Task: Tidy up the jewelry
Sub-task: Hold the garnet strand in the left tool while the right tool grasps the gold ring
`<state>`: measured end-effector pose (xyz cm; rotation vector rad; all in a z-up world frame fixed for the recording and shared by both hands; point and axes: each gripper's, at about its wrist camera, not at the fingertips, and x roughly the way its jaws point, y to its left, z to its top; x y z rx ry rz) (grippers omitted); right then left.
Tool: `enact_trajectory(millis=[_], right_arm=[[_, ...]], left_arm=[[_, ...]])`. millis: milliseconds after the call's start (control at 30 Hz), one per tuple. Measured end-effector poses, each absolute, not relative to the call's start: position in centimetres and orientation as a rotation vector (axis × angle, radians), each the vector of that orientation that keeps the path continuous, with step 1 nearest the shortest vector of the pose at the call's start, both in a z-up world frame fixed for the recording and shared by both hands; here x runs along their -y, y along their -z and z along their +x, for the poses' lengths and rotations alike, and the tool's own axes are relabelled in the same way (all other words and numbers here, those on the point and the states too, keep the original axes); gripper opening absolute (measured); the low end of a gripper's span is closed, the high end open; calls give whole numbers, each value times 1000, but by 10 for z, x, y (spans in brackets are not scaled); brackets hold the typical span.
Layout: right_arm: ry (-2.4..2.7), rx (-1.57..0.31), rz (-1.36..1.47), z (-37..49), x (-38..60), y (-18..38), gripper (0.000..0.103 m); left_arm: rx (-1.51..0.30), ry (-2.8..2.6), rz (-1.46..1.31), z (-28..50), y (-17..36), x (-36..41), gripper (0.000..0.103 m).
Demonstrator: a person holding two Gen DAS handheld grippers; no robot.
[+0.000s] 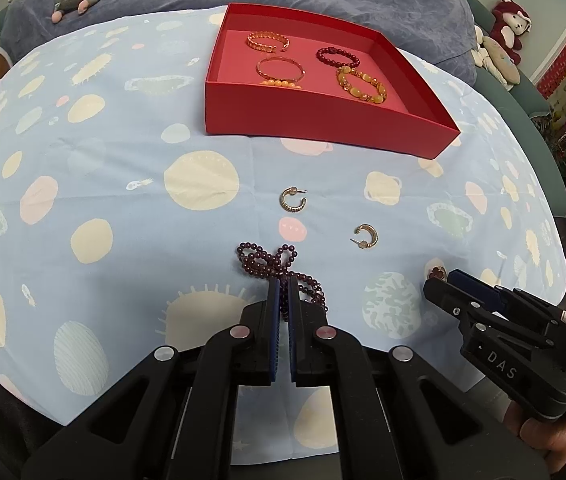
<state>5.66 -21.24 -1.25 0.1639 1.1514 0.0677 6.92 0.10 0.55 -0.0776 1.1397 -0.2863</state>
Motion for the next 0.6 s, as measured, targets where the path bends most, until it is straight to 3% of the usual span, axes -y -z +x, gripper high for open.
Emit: enact_trajectory(millis=[233, 333, 467, 500, 567, 600], right_arm=[[-66, -1147, 166, 60, 212, 13, 31], [-63, -1145, 163, 59, 214, 14, 22], [-68, -1144, 178, 59, 217, 13, 21], [-68, -1143, 180, 59, 217, 13, 18], [-78, -1155, 192, 60, 218, 15, 0], [-77, -1153, 196, 60, 219, 14, 0]], left_arm=[[-1148, 280, -84, 68, -3, -3, 3], [-1149, 279, -84, 69, -3, -3, 3], [-1152, 275, -89, 68, -2, -4, 3], [-1152, 276, -91, 68, -2, -5, 3], [-1153, 277, -94, 68, -2, -5, 3], [-1152, 278, -96, 68, -2, -5, 3]])
